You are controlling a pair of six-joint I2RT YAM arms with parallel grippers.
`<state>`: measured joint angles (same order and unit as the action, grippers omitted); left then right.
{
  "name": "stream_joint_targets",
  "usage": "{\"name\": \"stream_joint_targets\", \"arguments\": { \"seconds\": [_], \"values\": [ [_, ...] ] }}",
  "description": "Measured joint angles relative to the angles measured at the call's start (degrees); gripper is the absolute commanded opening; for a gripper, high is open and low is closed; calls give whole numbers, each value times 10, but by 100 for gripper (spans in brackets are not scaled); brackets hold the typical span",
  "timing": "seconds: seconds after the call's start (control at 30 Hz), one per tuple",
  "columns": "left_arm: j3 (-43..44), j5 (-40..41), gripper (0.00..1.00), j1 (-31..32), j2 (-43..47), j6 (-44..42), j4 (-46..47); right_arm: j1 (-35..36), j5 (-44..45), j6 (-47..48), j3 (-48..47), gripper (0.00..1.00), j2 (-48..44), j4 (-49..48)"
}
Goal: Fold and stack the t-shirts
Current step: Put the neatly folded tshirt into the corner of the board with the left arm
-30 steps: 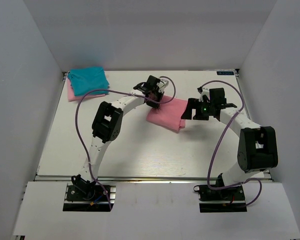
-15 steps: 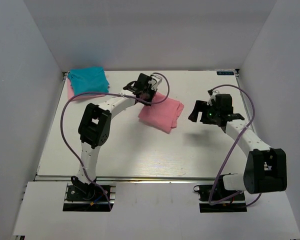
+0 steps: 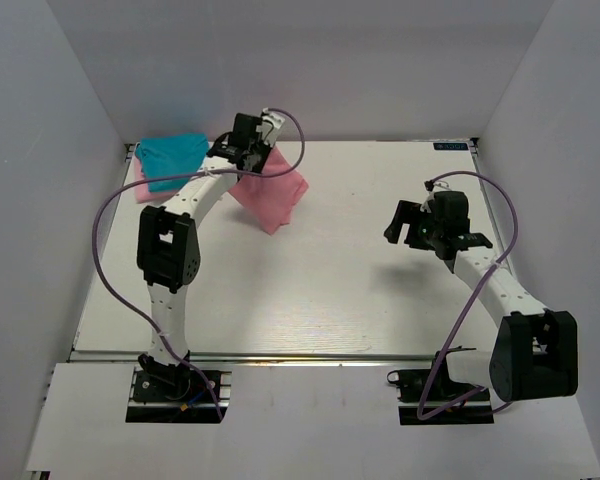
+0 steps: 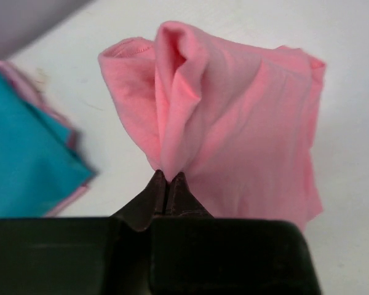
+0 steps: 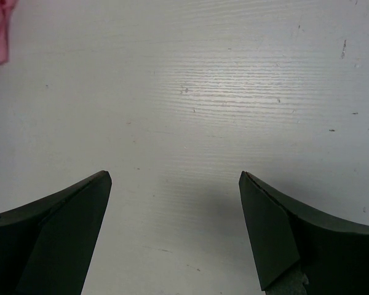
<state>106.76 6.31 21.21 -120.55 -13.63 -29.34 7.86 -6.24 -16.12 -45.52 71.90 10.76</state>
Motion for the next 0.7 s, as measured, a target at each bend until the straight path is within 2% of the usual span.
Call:
{"name": "stream_joint_targets", "arguments": {
  "seconds": [0.23, 0.5, 0.7],
  "values": [
    [73, 28, 0, -56, -9, -70, 14, 0, 9, 0, -1, 90, 25, -2],
    [185, 54, 0, -109, -85, -107, 32, 0, 17, 0, -20, 90, 53, 0],
    [194, 78, 0, -141, -106, -109, 44, 0, 18, 0, -29, 90, 57, 0]
  ]
}}
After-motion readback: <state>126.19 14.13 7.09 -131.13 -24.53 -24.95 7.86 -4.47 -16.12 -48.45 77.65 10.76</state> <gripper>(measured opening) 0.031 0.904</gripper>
